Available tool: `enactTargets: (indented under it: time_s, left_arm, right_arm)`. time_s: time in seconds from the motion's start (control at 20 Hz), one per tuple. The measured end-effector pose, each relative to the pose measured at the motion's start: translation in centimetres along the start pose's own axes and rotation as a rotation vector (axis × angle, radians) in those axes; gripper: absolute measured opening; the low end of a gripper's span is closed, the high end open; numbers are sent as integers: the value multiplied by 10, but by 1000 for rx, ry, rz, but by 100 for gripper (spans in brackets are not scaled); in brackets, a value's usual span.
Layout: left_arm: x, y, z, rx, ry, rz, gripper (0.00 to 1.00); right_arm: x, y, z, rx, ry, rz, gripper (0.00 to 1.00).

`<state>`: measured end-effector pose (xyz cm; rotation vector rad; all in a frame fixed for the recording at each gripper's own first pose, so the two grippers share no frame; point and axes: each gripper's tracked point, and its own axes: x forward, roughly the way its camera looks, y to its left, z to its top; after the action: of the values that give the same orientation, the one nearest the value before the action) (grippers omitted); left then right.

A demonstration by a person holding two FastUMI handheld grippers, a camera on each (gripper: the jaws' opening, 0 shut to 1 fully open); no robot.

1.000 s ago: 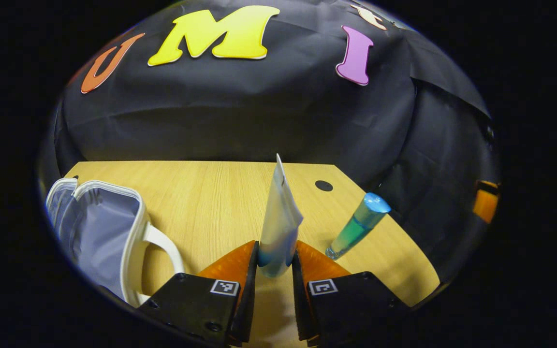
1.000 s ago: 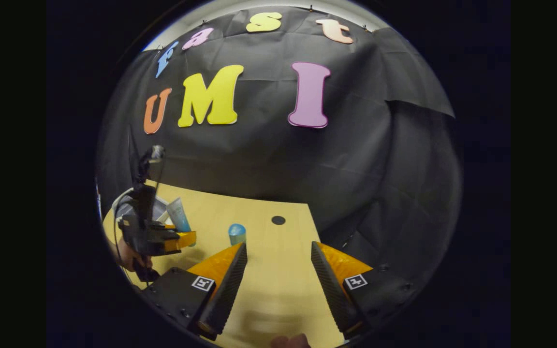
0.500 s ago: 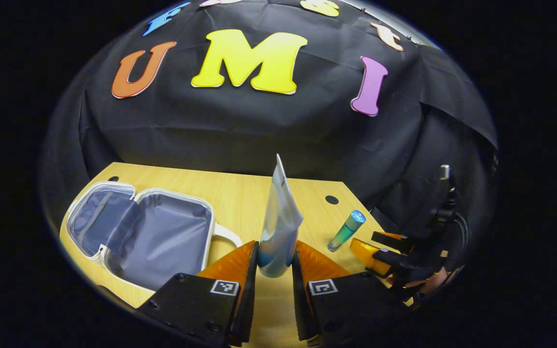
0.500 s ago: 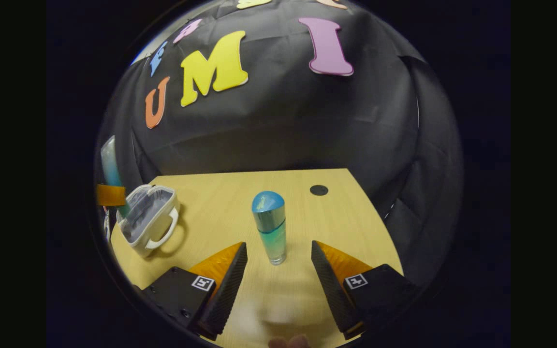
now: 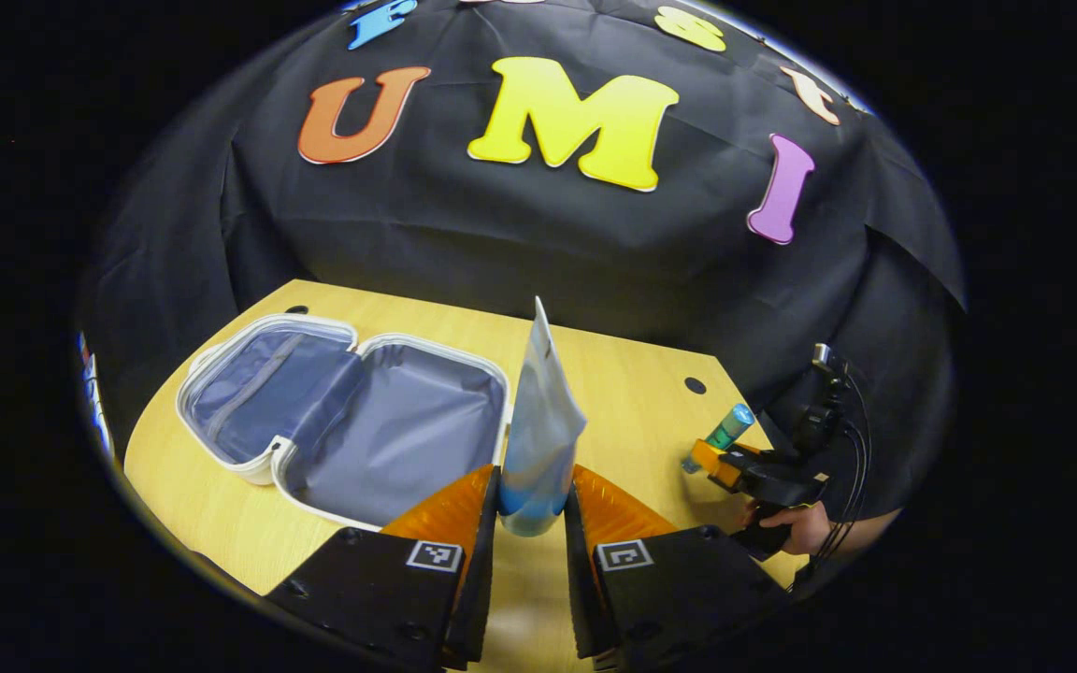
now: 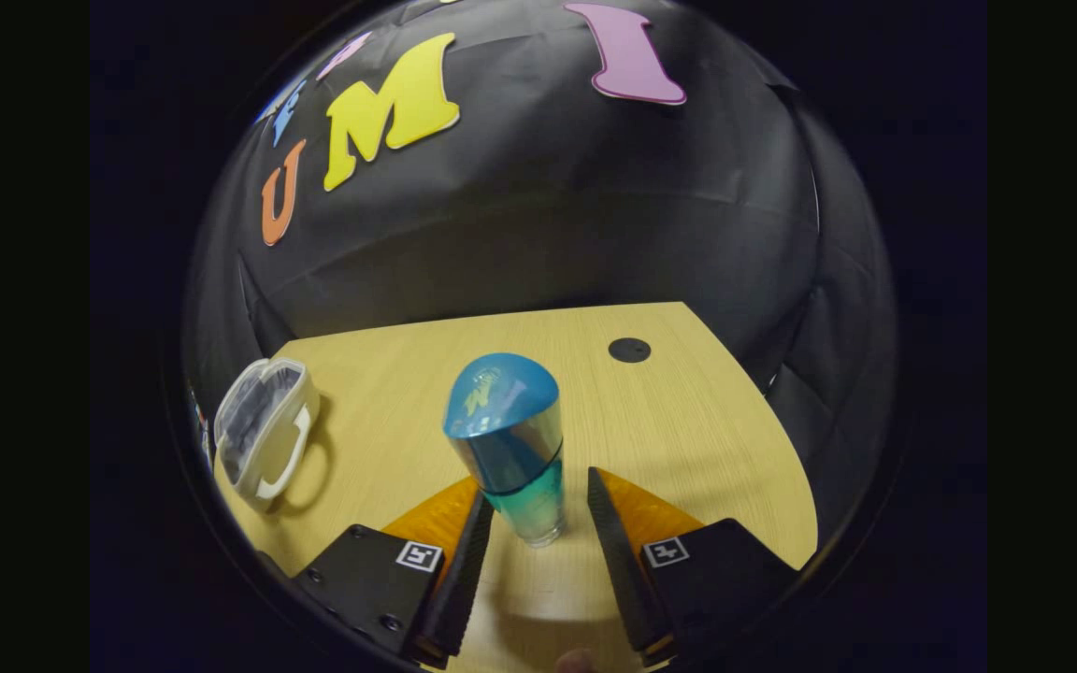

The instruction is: First open the suitcase, pack the skin care products into it, and then close the suitcase.

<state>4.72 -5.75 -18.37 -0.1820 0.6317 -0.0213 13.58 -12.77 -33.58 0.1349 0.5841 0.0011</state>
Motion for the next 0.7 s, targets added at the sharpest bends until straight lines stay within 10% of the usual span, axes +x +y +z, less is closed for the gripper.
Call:
enactTargets:
  time_s: [0.4, 0.7]
  left_arm:
    - [-9, 54, 4, -45, 14, 46, 38]
    - [17, 86, 15, 10, 62, -23, 38]
  right_arm:
    - [-5, 8, 5, 9, 31, -10, 39]
    - [-88, 23, 50, 109, -4, 65, 36]
